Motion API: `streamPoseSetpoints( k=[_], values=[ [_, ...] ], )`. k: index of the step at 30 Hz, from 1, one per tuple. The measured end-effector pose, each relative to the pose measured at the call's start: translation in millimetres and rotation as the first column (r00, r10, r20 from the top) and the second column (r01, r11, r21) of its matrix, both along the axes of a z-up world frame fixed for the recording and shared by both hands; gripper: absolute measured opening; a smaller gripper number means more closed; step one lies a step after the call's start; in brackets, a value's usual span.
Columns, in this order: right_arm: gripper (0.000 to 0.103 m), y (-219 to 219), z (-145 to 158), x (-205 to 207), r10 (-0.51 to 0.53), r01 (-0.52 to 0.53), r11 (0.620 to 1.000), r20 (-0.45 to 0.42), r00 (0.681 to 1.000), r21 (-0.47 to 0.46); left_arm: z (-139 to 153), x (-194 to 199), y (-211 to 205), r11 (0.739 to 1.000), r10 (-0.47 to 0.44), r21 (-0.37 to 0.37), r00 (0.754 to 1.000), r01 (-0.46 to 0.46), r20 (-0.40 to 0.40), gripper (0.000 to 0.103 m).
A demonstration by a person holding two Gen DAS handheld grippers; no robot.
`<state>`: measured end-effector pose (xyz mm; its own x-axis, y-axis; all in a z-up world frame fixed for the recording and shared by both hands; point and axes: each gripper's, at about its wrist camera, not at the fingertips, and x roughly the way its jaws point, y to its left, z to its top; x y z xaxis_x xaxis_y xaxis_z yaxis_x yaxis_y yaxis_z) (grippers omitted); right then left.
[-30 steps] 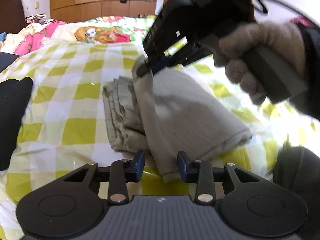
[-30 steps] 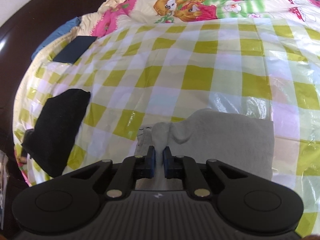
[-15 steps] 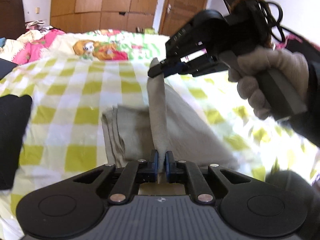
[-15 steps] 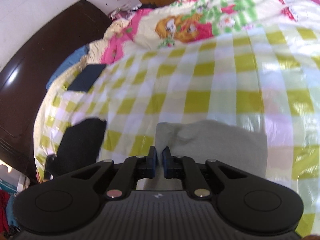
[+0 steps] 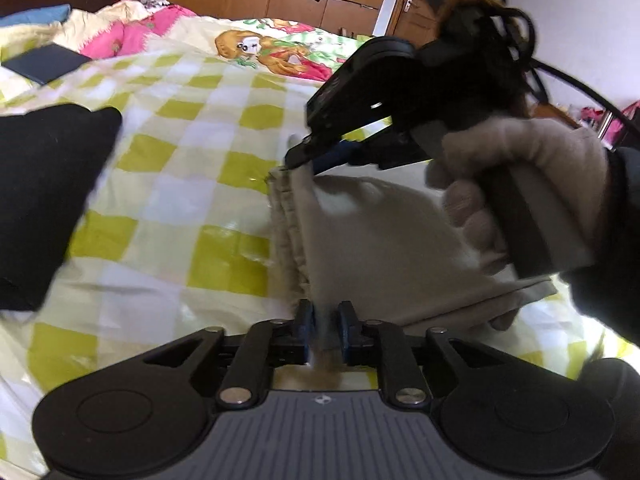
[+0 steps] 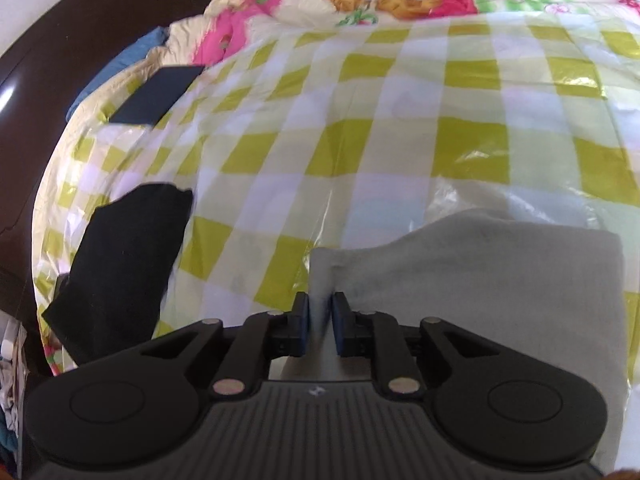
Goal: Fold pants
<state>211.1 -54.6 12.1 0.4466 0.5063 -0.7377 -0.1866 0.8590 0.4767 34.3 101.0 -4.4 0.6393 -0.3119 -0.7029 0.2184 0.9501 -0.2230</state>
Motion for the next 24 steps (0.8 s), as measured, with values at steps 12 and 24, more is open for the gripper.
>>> streamPoseSetpoints(
  k=[12,24],
  values=[
    [0.055,-97,41,-98,-0.069,0.089,0.988,0.154,0.986,-0.128,43,-9,-5,0.987,0.028,0.15,0.981,-0.058,0.193,0.049],
    [0.063,-111,-22,-158,-0.118,0.117,0.993,0.024,0.993,0.032,-5,39,-50,0.928,-0.096,0.37,0.99,0.053,0.101,0.069]
  ],
)
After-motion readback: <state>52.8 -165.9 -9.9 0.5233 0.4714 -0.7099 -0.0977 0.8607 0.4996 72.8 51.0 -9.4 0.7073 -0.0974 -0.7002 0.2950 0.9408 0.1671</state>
